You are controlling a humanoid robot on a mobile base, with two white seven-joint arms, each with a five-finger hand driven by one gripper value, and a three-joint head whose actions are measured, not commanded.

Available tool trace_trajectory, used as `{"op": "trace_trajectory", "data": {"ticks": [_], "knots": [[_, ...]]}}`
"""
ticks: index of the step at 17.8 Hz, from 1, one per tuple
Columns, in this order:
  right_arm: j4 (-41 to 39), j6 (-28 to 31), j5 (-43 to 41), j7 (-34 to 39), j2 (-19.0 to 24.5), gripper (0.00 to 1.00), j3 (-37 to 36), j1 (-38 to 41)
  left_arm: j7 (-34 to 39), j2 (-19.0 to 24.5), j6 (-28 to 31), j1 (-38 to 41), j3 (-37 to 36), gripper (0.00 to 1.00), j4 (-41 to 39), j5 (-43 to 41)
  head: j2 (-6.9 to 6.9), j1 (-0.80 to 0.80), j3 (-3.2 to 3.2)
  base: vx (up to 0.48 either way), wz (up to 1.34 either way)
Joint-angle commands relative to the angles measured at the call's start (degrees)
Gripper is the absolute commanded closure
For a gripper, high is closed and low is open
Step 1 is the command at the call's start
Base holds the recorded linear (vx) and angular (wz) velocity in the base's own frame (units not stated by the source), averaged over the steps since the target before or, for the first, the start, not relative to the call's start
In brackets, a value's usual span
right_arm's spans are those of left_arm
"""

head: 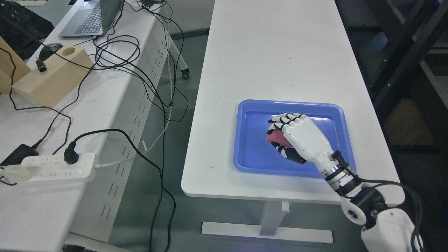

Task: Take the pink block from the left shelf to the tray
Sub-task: 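Lower the pink cube into the blue tray with the right hand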

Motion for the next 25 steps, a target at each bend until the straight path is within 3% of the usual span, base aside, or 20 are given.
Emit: {"op": "trace_trajectory", "data": {"ticks": [1,3,5,9,18,20,25], "knots": [[1.9,0.42,4.4,2.19,-0.24,0.95,3.95,-2.07,0.03,1.0,0.11,0.0,0.0,0.0,-1.0,0.0,0.0,0.0,0.0,0.041,0.0],[1.99,0.42,4.49,2.46,-0.32,0.95,4.13,-2.07,0.03,1.0,0.11,0.0,0.0,0.0,-1.0,0.0,0.01,0.0,0.0,0.037,0.0],[1.99,0.51,4.14,2.46,-0.24,0.88,4.05,-1.98,0.03,1.0,0.11,0.0,0.0,0.0,-1.0,0.0,0.01,0.0,0.0,0.033,0.0],[1.9,3.05,2.91,2.46,-0.41,0.53,4.04,-1.63,0.03,1.0,0.11,0.0,0.0,0.0,-1.0,0.0,0.01,0.0,0.0,0.025,0.0],[1.9,3.5,2.64,2.46,-1.2,0.43,3.96,-0.4,0.03,1.0,0.02,0.0,0.0,0.0,-1.0,0.0,0.01,0.0,0.0,0.01,0.0],[1.9,3.5,2.46,2.54,-1.47,0.34,3.96,-0.14,0.03,1.0,0.02,0.0,0.0,0.0,-1.0,0.0,0.01,0.0,0.0,0.0,0.0],[1.81,4.38,2.38,2.54,-1.64,0.23,3.69,0.04,0.03,1.0,0.11,0.0,0.0,0.0,-1.0,0.0,0.01,0.0,0.0,0.0,0.0]]}}
